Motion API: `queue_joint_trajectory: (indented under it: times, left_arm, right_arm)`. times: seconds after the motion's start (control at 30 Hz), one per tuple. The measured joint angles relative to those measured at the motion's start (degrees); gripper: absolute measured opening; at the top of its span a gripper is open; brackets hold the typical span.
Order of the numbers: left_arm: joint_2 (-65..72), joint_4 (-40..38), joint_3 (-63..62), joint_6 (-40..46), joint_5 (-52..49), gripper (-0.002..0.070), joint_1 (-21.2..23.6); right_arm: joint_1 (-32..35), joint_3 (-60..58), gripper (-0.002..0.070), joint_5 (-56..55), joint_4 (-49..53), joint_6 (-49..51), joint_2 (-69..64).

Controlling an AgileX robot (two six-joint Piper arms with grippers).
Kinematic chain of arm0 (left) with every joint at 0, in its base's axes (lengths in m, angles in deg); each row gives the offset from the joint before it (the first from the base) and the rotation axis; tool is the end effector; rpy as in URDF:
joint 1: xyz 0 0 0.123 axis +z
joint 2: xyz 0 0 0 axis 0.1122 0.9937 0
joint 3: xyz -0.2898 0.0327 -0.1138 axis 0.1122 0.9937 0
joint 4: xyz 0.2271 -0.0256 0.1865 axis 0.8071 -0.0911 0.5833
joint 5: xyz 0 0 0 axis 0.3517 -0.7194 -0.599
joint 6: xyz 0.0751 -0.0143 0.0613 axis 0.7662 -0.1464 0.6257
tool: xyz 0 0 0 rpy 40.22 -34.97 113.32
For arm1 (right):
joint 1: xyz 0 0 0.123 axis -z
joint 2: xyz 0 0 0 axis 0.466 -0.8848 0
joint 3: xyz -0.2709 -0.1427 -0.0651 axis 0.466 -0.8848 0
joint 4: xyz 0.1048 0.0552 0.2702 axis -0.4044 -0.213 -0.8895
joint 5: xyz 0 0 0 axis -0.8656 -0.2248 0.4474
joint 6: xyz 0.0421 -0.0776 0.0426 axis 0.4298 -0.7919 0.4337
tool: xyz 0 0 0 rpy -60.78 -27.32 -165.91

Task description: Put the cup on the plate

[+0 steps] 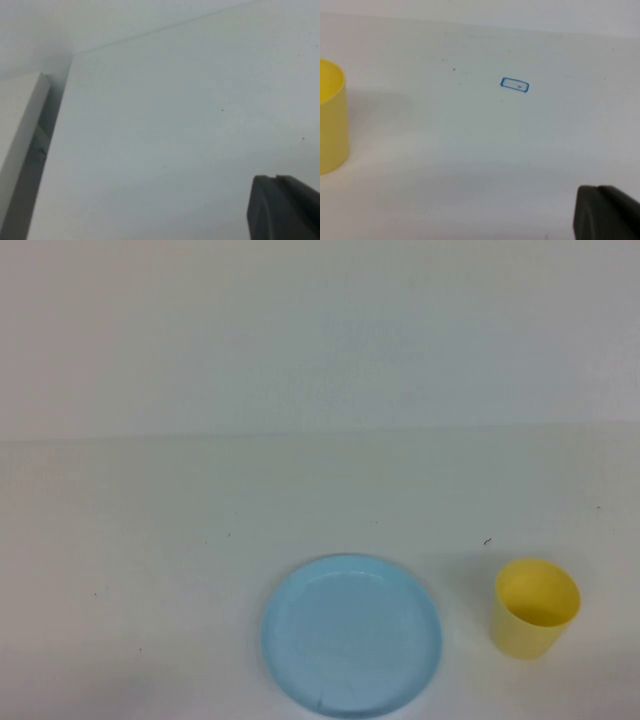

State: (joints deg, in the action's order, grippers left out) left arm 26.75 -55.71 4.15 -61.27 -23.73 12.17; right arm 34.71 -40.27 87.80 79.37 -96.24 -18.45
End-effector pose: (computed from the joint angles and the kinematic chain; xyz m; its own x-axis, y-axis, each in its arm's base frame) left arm 0.0752 0.0030 0.1714 -0.2480 0.2872 -0.9252 0.0236 0.9566 0.2906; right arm 0.0746 -0.0097 0.1689 -0.3009 -0.1068 -0.9476 0.0856 0.9867 -0.1384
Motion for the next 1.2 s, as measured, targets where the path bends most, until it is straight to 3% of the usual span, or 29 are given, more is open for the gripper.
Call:
queue_joint_trajectory:
  times: [0.3,0.5,0.73,1.2]
  left_arm:
    - [0.0,3.1,0.0,-5.6,0.2,0.0001,-0.2]
    - [0.0,3.1,0.0,-8.1,0.2,0.0001,-5.1]
    - [0.0,1.6,0.0,-11.7,0.3,0.0001,-5.6]
    - [0.0,1.4,0.0,-12.6,0.2,0.0001,-7.8]
  right_arm:
    - [0.0,0.0,0.0000,0.0,0.0,0.0,0.0]
    - [0.0,0.0,0.0000,0.0,0.0,0.0,0.0]
    - [0.0,0.0,0.0000,0.0,0.0,0.0,0.0]
    - [0.0,0.0,0.0000,0.0,0.0,0.0,0.0]
